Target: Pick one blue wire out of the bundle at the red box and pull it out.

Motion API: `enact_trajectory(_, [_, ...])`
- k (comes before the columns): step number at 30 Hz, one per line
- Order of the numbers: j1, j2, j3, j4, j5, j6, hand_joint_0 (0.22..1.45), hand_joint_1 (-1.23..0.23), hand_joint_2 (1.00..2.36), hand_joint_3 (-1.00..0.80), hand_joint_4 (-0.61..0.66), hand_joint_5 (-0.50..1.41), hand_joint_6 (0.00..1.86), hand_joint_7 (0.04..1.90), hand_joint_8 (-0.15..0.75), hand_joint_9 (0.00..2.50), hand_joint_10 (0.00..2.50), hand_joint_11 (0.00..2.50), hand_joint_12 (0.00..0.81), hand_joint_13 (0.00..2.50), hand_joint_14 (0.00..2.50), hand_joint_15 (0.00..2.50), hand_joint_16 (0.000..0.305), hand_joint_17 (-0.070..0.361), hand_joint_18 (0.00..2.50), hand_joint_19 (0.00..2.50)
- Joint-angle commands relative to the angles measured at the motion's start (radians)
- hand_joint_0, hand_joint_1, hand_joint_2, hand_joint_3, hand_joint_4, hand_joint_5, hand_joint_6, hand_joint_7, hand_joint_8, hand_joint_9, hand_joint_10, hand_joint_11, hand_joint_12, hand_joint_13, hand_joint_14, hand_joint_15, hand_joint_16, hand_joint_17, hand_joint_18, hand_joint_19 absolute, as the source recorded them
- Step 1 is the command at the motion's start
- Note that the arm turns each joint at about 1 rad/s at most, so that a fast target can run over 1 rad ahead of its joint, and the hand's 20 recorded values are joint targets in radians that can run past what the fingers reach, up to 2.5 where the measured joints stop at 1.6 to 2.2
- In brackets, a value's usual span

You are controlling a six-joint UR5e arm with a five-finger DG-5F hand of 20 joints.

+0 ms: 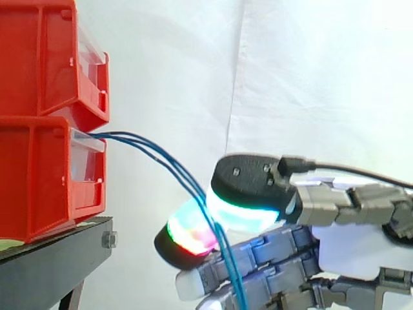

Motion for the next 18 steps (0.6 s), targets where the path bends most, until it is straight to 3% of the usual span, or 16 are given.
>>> enact_trajectory(1, [-0.001,0.027,0.001,-0.092,-0.044,0.1,0.61,-0.77,1.01,-0.05,0.04,-0.17,0.97,0.9,0.373,0.89,0.01,0.51,0.435,0.9,0.01,0.42,0.058,0.131,0.86,0.4])
enact_trajectory(3, [-0.001,0.048,0.001,-0.167,-0.065,0.149,0.62,-0.77,1.01,-0.05,0.03,-0.16,0.97,0.91,0.373,0.89,0.01,0.52,0.436,0.9,0.01,0.42,0.058,0.13,0.86,0.4])
enact_trajectory(4, [-0.001,0.048,0.001,-0.167,-0.065,0.149,0.62,-0.77,1.01,-0.04,0.03,-0.16,0.97,0.9,0.375,0.89,0.01,0.52,0.436,0.9,0.01,0.41,0.058,0.13,0.86,0.4])
enact_trajectory(6, [-0.003,0.076,0.001,-0.295,-0.09,0.195,0.62,-0.77,1.01,-0.04,0.02,-0.16,0.97,0.92,0.372,0.89,0.01,0.52,0.438,0.9,0.01,0.42,0.058,0.131,0.86,0.4])
enact_trajectory(7, [-0.004,0.082,0.001,-0.33,-0.099,0.201,0.62,-0.77,1.01,-0.04,0.02,-0.16,0.97,0.92,0.371,0.89,0.01,0.52,0.436,0.9,0.01,0.42,0.058,0.131,0.86,0.4])
enact_trajectory(8, [-0.007,0.102,0.001,-0.414,-0.13,0.217,0.62,-0.77,1.01,-0.04,0.02,-0.16,0.97,0.92,0.372,0.89,0.01,0.52,0.435,0.9,0.01,0.42,0.058,0.13,0.86,0.4])
enact_trajectory(10, [-0.01,0.124,0.001,-0.48,-0.151,0.221,0.62,-0.77,1.01,-0.04,0.02,-0.16,0.97,0.92,0.374,0.89,0.01,0.52,0.435,0.91,0.01,0.42,0.058,0.131,0.87,0.41])
enact_trajectory(13, [-0.015,0.145,0.001,-0.536,-0.166,0.224,0.62,-0.77,1.01,-0.04,0.01,-0.16,0.97,0.93,0.369,0.89,0.01,0.52,0.434,0.91,0.01,0.42,0.058,0.13,0.87,0.41])
enact_trajectory(18, [-0.021,0.156,0.001,-0.543,-0.174,0.235,0.63,-0.78,1.01,-0.04,0.01,-0.16,0.97,0.94,0.367,0.89,0.01,0.53,0.43,0.91,0.01,0.43,0.057,0.128,0.86,0.41])
